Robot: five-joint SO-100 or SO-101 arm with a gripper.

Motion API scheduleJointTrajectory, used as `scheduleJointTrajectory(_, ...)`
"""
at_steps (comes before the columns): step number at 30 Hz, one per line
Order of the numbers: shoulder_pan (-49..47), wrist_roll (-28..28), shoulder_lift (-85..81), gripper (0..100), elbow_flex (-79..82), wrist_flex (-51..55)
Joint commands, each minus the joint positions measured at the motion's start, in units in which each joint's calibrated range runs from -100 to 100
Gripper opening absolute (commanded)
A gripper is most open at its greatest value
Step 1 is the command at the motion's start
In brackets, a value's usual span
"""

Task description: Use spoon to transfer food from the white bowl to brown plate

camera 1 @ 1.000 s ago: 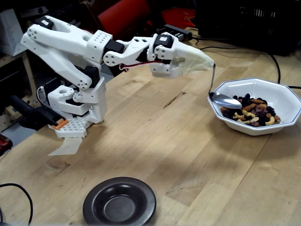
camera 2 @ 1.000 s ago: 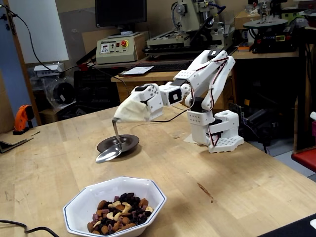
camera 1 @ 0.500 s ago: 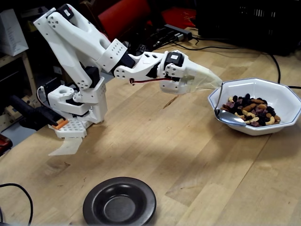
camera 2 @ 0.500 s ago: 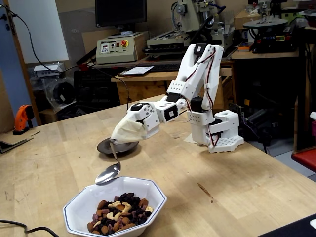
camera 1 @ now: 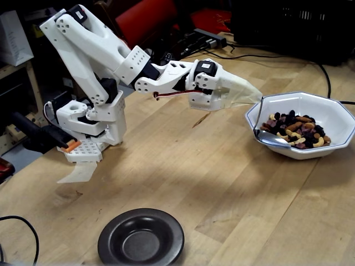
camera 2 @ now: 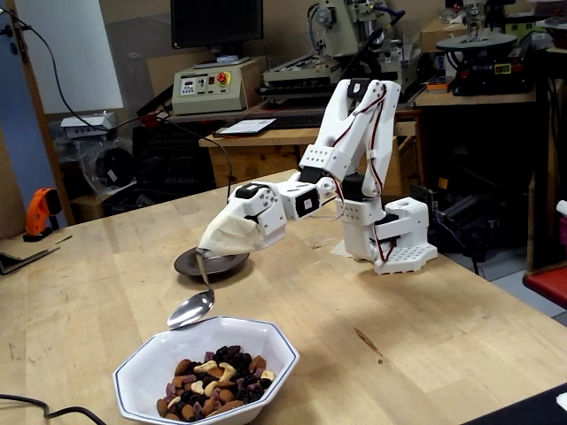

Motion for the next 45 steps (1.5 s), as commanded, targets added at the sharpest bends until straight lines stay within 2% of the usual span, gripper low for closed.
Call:
scheduleJointTrajectory(1,-0.44,3.57,-0.49,4,-3.47,-1.54)
scheduleJointTrajectory(13,-10.88,6.15,-0.49,4,-3.55,-1.22)
scheduleJointTrajectory(20,-10.88,6.25,0.88,4,-3.55,-1.22)
scheduleJointTrajectory(31,-10.88,6.30,15.69,4,-5.15,-1.85)
scheduleJointTrajectory(41,-10.81,6.30,16.29,4,-5.68,-1.85)
scheduleJointTrajectory(45,-8.07,6.59,16.29,4,-5.68,-1.93)
